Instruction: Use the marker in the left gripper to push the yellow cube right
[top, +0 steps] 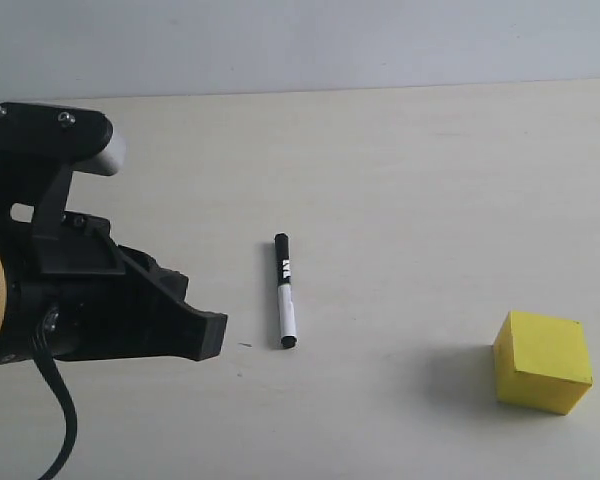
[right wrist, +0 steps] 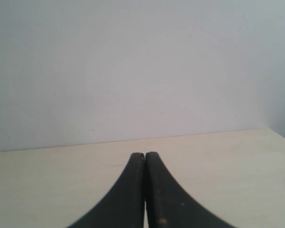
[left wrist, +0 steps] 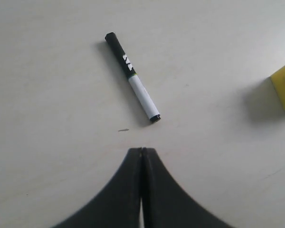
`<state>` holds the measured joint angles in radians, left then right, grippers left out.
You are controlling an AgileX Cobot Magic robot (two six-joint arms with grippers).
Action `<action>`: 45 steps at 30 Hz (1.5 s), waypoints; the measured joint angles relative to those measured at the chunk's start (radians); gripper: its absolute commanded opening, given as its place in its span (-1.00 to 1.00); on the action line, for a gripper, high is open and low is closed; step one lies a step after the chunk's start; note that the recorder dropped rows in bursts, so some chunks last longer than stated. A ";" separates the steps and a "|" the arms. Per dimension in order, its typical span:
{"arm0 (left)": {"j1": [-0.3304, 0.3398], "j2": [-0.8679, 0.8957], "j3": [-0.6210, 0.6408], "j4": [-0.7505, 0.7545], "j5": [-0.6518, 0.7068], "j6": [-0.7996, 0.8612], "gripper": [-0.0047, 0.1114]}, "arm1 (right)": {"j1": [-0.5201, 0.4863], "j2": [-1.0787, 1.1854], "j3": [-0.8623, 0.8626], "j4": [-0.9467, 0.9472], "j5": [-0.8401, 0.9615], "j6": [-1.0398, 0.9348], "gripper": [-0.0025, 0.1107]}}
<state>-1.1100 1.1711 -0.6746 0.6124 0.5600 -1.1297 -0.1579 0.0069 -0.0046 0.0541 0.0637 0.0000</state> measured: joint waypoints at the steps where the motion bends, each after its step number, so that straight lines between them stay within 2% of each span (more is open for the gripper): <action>1: 0.000 0.000 0.000 0.000 0.000 0.000 -0.92 | 0.000 0.000 0.000 0.000 0.000 0.000 -0.96; 13: 0.000 -0.005 0.000 -0.018 0.062 -0.019 -0.92 | 0.000 0.000 0.000 0.000 0.000 0.000 -0.96; 15: 0.018 -0.017 0.000 -0.048 0.065 -0.028 -0.92 | 0.000 0.000 0.000 0.000 0.000 0.000 -0.96; 18: 0.101 -0.055 0.000 -0.142 0.091 -0.030 -0.92 | 0.000 0.000 0.000 0.000 0.000 0.000 -0.96; 23: 0.310 -0.182 0.052 -0.255 0.124 -0.030 -0.92 | 0.000 0.000 0.000 0.000 0.000 0.000 -0.96; 30: 0.538 -0.541 0.232 -0.323 0.139 -0.030 -0.92 | 0.000 0.000 0.000 0.000 0.000 0.000 -0.96; 37: 0.706 -0.941 0.397 -0.332 0.153 0.035 -0.92 | 0.000 0.000 0.000 0.000 0.000 0.000 -0.96; 41: 0.777 -1.031 0.447 -0.334 0.140 0.060 -0.92 | 0.000 0.000 0.000 0.000 0.000 0.000 -0.96; 45: 0.807 -1.070 0.474 -0.335 0.055 0.047 -0.92 | 0.000 0.000 0.000 0.000 0.000 0.000 -0.96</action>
<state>-0.3026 0.1012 -0.2003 0.2769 0.6147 -1.0829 -0.1579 0.0069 -0.0046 0.0541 0.0637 0.0000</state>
